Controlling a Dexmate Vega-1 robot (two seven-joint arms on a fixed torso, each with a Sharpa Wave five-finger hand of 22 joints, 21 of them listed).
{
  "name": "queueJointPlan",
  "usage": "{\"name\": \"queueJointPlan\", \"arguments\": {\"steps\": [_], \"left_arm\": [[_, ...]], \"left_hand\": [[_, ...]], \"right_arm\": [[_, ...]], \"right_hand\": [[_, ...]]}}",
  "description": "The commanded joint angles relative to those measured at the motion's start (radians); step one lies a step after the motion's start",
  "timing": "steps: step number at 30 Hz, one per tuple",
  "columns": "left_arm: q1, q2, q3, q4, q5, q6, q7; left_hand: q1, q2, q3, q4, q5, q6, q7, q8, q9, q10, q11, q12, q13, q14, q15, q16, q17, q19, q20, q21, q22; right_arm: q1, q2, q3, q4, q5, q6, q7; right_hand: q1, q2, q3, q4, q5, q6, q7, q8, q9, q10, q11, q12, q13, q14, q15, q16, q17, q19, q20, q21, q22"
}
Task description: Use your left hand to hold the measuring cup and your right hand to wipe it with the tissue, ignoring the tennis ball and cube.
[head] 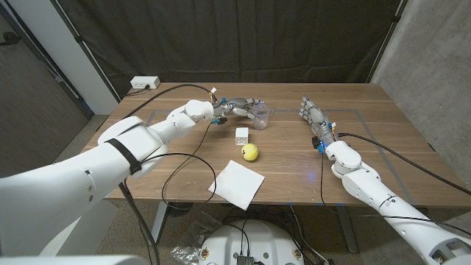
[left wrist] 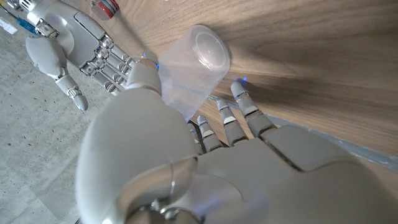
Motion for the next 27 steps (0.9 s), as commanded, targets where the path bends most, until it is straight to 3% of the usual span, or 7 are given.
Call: {"name": "queueJointPlan", "arguments": {"steps": [1, 8, 10, 14, 19, 27], "left_arm": [[0.003, -0.041, -0.024, 0.027, -0.068, 0.051, 0.010], [-0.007, -0.058, -0.012, 0.033, -0.078, 0.112, 0.023], [-0.008, -0.062, -0.009, 0.033, -0.081, 0.120, 0.027], [-0.007, -0.068, -0.007, 0.034, -0.088, 0.129, 0.041], [-0.001, -0.072, -0.017, 0.034, -0.106, 0.131, 0.054], [0.007, -0.075, -0.046, 0.036, -0.144, 0.140, 0.054]], "left_hand": [[0.020, 0.019, 0.011, 0.006, -0.035, 0.088, -0.002, 0.031, -0.002, 0.068, -0.006, 0.010, -0.001, 0.045, -0.122, -0.001, 0.004, 0.020, -0.007, 0.008, 0.005], [0.024, 0.042, 0.017, 0.016, -0.076, 0.190, -0.001, 0.061, -0.008, 0.136, -0.006, 0.002, -0.003, 0.105, -0.159, 0.007, 0.010, 0.015, 0.014, 0.007, 0.006], [0.029, 0.049, 0.019, 0.018, -0.101, 0.297, 0.000, 0.098, -0.011, 0.212, -0.004, 0.001, 0.000, 0.135, -0.164, 0.010, 0.015, 0.013, 0.016, 0.005, 0.005], [0.035, 0.052, 0.022, 0.017, -0.112, 0.383, 0.016, 0.137, -0.007, 0.301, -0.006, 0.010, 0.006, 0.213, -0.172, 0.032, 0.022, 0.037, 0.001, 0.015, 0.006], [0.042, 0.076, 0.034, 0.020, -0.116, 0.430, 0.033, 0.164, -0.004, 0.372, -0.003, 0.027, 0.018, 0.296, -0.177, 0.061, 0.042, 0.052, -0.007, 0.025, 0.007], [0.050, 0.086, 0.042, 0.018, -0.118, 0.464, 0.049, 0.183, -0.003, 0.401, -0.006, 0.038, 0.027, 0.330, -0.178, 0.068, 0.053, 0.055, -0.008, 0.029, 0.008]], "right_arm": [[0.017, 0.007, -0.003, 0.026, 0.005, 0.003, 0.011], [0.022, 0.008, -0.004, 0.034, 0.006, 0.001, 0.012], [0.023, 0.008, -0.004, 0.036, 0.006, 0.001, 0.012], [0.030, 0.009, -0.006, 0.044, 0.005, 0.001, 0.015], [0.038, 0.012, -0.008, 0.052, 0.007, 0.001, 0.021], [0.047, 0.011, -0.014, 0.056, 0.002, -0.006, 0.024]], "right_hand": [[-0.008, 0.002, -0.007, 0.000, 0.002, 0.004, -0.002, 0.003, 0.006, 0.007, 0.004, 0.003, 0.002, -0.003, 0.005, 0.001, 0.002, 0.005, 0.001, 0.000, 0.003], [-0.008, 0.002, -0.008, 0.000, 0.002, 0.003, -0.002, 0.002, 0.006, 0.008, 0.003, 0.003, 0.002, -0.002, 0.005, 0.001, 0.002, 0.005, 0.001, -0.001, 0.003], [-0.008, 0.003, -0.008, 0.000, 0.002, 0.003, -0.003, 0.002, 0.006, 0.007, 0.004, 0.003, 0.002, -0.002, 0.005, 0.001, 0.002, 0.005, 0.000, -0.002, 0.003], [-0.009, 0.003, -0.009, 0.000, 0.002, 0.003, -0.003, 0.002, 0.006, 0.008, 0.004, 0.003, 0.002, -0.002, 0.005, 0.001, 0.002, 0.005, 0.001, -0.003, 0.003], [-0.009, 0.003, -0.009, -0.001, 0.003, 0.003, -0.002, 0.002, 0.006, 0.008, 0.004, 0.003, 0.002, -0.003, 0.005, 0.000, 0.002, 0.006, 0.000, -0.004, 0.003], [-0.009, 0.004, -0.010, -0.001, 0.003, 0.002, -0.003, 0.002, 0.006, 0.007, 0.004, 0.003, 0.002, -0.002, 0.005, 0.001, 0.002, 0.006, 0.000, -0.006, 0.003]]}}
